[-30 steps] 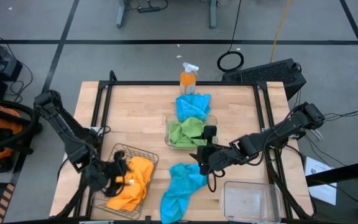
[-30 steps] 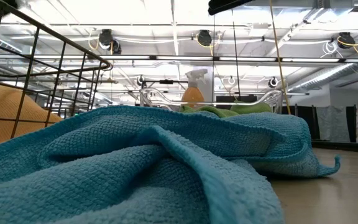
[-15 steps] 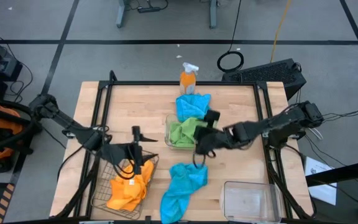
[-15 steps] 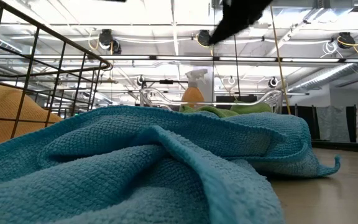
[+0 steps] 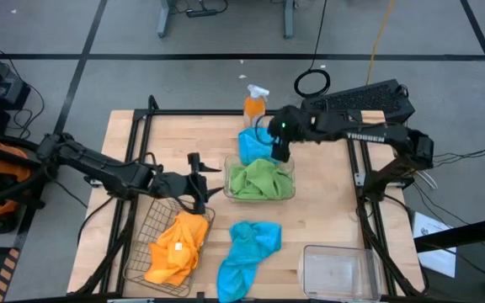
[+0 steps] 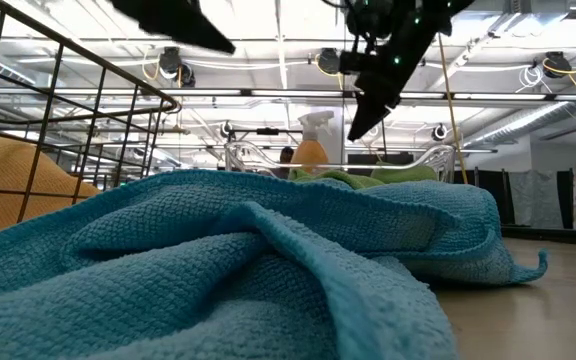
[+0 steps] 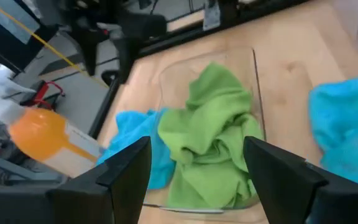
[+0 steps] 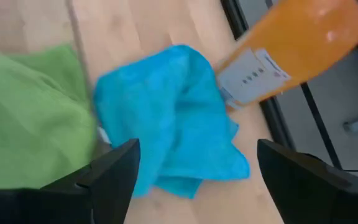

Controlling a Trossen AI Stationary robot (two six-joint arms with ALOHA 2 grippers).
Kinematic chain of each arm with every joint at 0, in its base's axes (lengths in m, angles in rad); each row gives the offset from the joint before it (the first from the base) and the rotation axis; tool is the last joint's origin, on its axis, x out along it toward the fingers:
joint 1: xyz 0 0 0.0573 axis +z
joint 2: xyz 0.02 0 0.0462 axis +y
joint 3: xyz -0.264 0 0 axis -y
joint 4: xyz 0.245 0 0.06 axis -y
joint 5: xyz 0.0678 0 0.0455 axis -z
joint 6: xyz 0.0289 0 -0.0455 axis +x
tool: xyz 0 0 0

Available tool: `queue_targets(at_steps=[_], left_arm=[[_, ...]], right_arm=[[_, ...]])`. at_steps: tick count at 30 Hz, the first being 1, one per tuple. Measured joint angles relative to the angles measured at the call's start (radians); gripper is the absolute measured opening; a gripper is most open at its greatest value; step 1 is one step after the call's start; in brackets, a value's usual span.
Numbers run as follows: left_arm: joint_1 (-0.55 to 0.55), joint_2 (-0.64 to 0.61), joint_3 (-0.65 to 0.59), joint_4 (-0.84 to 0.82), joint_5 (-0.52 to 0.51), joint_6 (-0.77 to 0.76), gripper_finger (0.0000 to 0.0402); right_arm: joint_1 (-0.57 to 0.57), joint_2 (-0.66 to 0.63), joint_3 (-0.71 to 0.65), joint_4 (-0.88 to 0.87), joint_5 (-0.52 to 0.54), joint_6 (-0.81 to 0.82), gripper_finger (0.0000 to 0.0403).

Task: Sort microfiber towel by color & place in baskets
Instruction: Put the top blue towel into the bottom transparent bin

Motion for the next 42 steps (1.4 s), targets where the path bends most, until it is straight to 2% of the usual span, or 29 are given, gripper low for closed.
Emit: queue_targets(at_steps=[3,7,10,16,24,31,34,42], left_arm=[[0.021,0.007,-0.032,0.026,0.003,0.028,0.026],[0.042,0.006,-0.033,0.029,0.003,0.007,0.026],[0.041,0.006,-0.033,0.039,0.002,0.027,0.026],[0.041,0.006,-0.022,0.047,0.001,0.106,0.026],[0.04,0.005,-0.02,0.036,0.002,0.077,0.026],[0.039,0.005,-0.02,-0.046,0.002,-0.003,0.026],[0.039,0.005,-0.02,-0.06,0.002,-0.027,0.026],[0.039,0.005,-0.02,-0.057,0.003,-0.024,0.026]], right_arm=[[-0.087,0.0,0.0,-0.015,-0.071,-0.096,0.0313],[-0.196,0.004,0.0,-0.034,-0.232,-0.176,0.0313],[-0.254,0.01,-0.002,-0.035,-0.29,-0.18,0.0312],[-0.287,0.058,-0.039,0.003,-0.289,-0.162,0.0313],[-0.266,0.154,-0.05,0.058,-0.269,-0.233,0.0313],[-0.221,0.146,-0.05,0.051,-0.157,0.011,0.0313],[-0.173,0.135,-0.05,0.072,-0.15,0.1,0.0313],[-0.064,0.182,-0.05,0.302,-0.071,0.446,0.0313]])
